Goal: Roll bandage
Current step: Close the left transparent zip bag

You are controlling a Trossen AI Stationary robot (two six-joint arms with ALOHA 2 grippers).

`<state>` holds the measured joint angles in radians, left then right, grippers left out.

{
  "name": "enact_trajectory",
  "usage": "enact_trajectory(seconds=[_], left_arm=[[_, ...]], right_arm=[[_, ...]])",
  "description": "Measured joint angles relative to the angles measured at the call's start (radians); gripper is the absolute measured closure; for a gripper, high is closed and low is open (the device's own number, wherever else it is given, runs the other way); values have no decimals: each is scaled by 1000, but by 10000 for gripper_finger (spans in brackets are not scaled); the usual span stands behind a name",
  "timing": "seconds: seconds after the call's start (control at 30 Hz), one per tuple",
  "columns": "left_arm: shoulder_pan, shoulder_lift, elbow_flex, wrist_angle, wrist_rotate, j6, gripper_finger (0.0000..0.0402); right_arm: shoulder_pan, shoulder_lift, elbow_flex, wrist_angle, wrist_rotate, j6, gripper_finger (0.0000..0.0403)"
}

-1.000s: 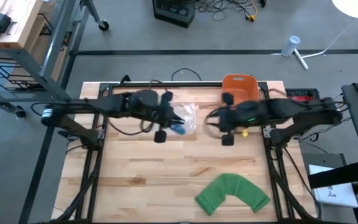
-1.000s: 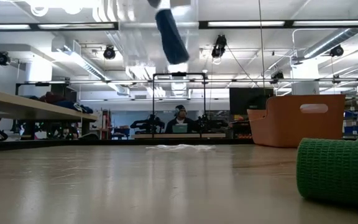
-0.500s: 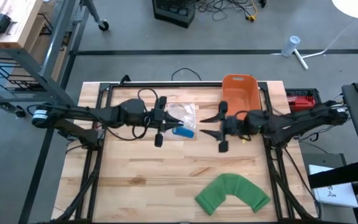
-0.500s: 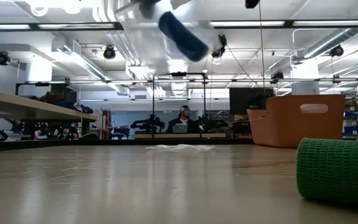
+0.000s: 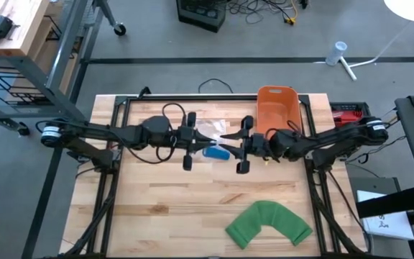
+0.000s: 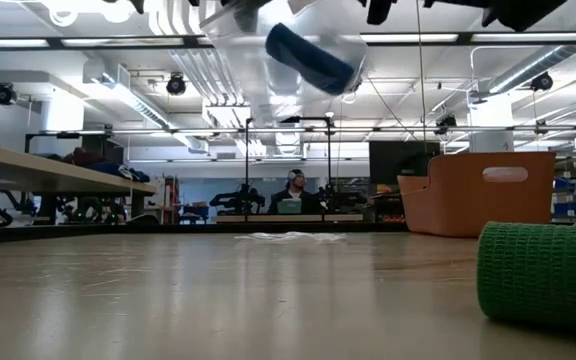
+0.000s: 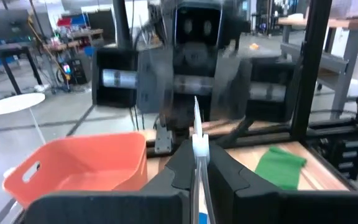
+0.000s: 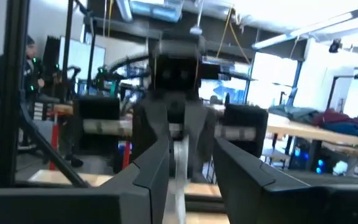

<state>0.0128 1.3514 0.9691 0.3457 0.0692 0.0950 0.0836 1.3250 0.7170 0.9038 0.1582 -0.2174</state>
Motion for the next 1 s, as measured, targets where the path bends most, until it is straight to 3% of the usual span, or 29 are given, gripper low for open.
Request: enact_trajectory(seconds=[0.47, 0.77, 1.0], left_arm=[[0, -1, 1, 41, 5, 12, 392], [0, -1, 1, 54, 4, 18, 392], [0, -1, 1, 36, 4, 18, 355]], right_arm=[[-14, 30, 28, 12, -13, 8, 332], [-14, 41, 42, 12, -17, 8, 398], [-14, 41, 42, 13, -13, 15, 401]])
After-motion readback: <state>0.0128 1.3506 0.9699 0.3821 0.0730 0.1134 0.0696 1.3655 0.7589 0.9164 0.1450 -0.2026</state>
